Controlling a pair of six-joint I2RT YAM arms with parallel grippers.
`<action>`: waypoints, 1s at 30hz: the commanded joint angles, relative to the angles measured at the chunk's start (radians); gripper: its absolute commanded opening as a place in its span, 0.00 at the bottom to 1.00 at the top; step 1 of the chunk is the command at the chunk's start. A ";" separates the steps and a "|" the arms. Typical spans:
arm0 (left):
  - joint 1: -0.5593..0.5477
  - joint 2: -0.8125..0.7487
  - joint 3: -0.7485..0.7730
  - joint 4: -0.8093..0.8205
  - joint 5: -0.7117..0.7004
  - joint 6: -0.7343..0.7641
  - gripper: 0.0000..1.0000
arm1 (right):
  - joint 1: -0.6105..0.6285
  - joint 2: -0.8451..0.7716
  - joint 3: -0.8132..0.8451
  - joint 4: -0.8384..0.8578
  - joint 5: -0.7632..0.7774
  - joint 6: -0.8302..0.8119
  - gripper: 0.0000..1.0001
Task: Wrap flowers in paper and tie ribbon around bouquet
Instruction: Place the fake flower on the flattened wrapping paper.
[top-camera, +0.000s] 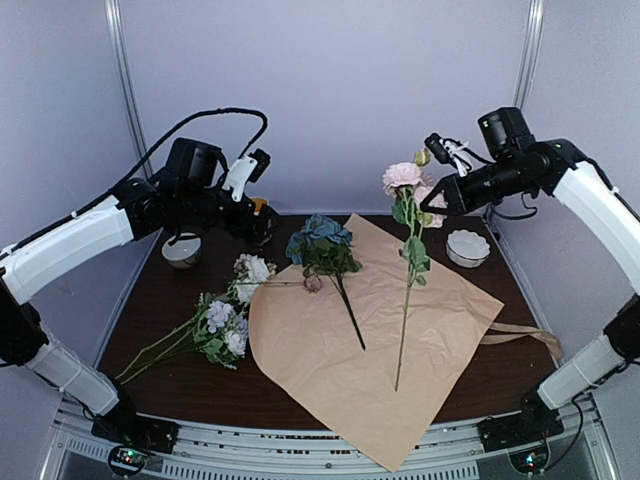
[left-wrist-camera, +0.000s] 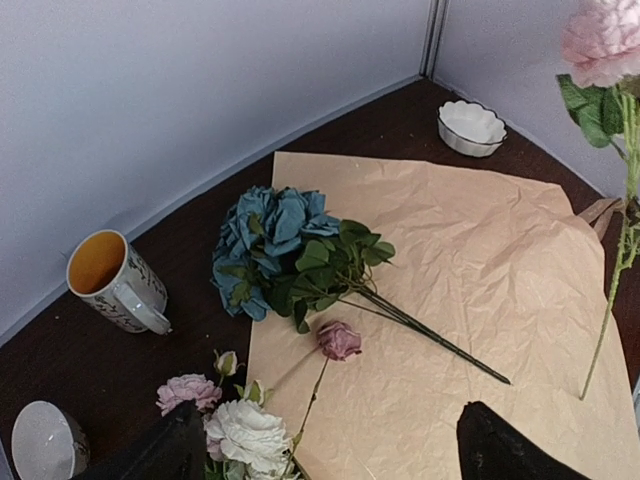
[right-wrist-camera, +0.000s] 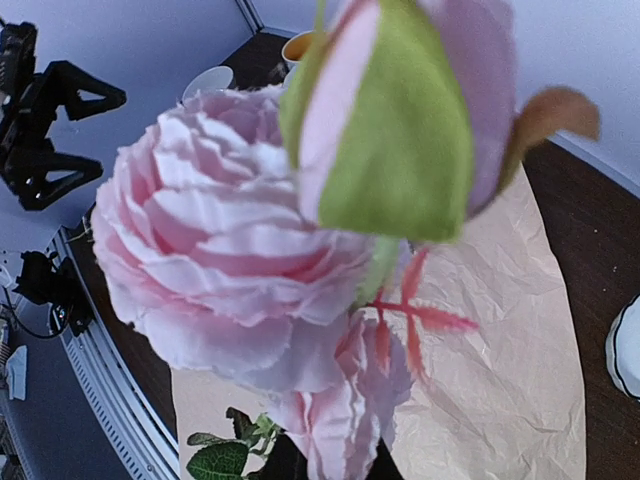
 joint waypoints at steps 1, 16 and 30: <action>0.005 0.012 0.038 -0.040 0.024 0.013 0.90 | -0.002 0.236 0.177 -0.023 -0.042 0.075 0.00; 0.014 0.037 0.013 -0.084 -0.011 0.019 0.81 | 0.023 0.928 0.663 0.106 0.019 0.049 0.07; -0.021 0.334 0.236 -0.246 -0.127 0.326 0.74 | 0.024 0.826 0.502 0.202 0.247 0.036 0.60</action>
